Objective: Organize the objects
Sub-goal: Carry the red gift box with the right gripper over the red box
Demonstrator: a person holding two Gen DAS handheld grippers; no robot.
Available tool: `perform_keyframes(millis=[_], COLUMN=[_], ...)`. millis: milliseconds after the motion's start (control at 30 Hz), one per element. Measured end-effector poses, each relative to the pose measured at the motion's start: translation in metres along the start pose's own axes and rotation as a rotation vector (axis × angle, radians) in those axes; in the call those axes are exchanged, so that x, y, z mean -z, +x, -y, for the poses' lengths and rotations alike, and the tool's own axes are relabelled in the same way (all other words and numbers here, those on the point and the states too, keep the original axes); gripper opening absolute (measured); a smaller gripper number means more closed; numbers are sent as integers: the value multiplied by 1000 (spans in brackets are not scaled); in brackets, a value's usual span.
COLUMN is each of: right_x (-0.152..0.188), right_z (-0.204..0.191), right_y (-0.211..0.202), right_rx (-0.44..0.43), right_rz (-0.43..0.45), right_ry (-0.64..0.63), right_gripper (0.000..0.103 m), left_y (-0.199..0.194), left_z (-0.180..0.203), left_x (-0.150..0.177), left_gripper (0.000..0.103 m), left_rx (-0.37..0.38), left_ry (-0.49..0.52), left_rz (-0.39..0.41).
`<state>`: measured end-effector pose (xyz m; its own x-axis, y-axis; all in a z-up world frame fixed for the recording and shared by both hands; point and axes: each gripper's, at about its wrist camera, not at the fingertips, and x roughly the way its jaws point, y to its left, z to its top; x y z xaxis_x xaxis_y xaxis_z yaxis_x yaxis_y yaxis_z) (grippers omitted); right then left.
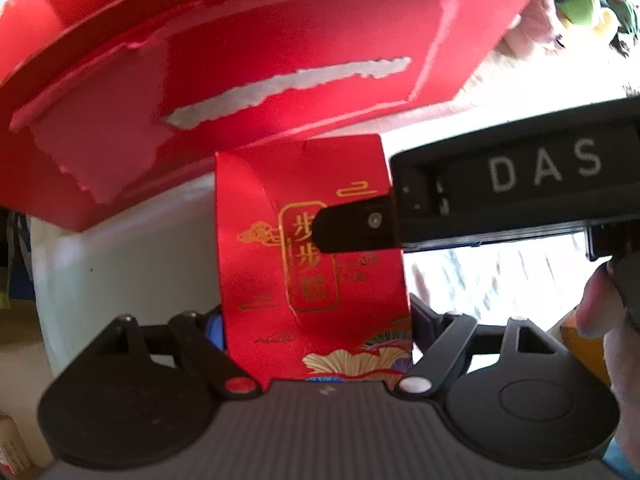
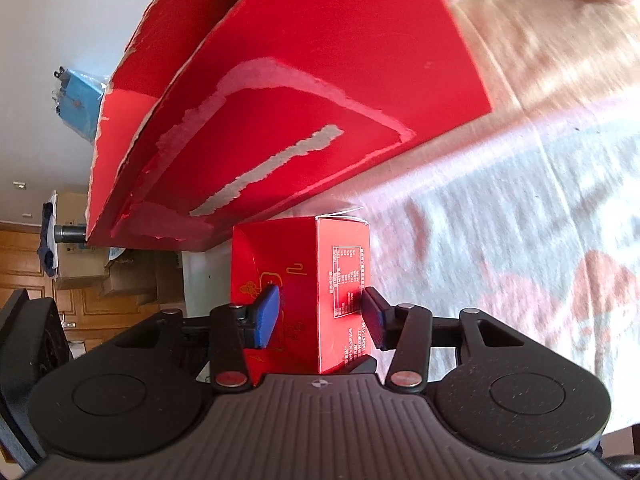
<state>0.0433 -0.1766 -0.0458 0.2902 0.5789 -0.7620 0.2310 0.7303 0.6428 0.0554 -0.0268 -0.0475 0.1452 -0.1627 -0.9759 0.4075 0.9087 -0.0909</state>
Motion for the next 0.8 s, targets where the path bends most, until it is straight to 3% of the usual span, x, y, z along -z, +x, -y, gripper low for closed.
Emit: perform_keyframes(millis=[167, 367, 800], right_x=[-1, 0, 19], right_z=[7, 14, 13], right_y=[-11, -33, -113], right_rx=[13, 44, 116], right_rz=[7, 48, 304], right_ry=[61, 141, 226], right_gripper=[49, 50, 54], left_y=[-4, -11, -57], left_z=[10, 39, 112], left_x=[-7, -16, -43], left_gripper=[81, 80, 80], left_rx=[20, 8, 40], left_ry=[73, 233, 524], left_rz=[-24, -21, 151])
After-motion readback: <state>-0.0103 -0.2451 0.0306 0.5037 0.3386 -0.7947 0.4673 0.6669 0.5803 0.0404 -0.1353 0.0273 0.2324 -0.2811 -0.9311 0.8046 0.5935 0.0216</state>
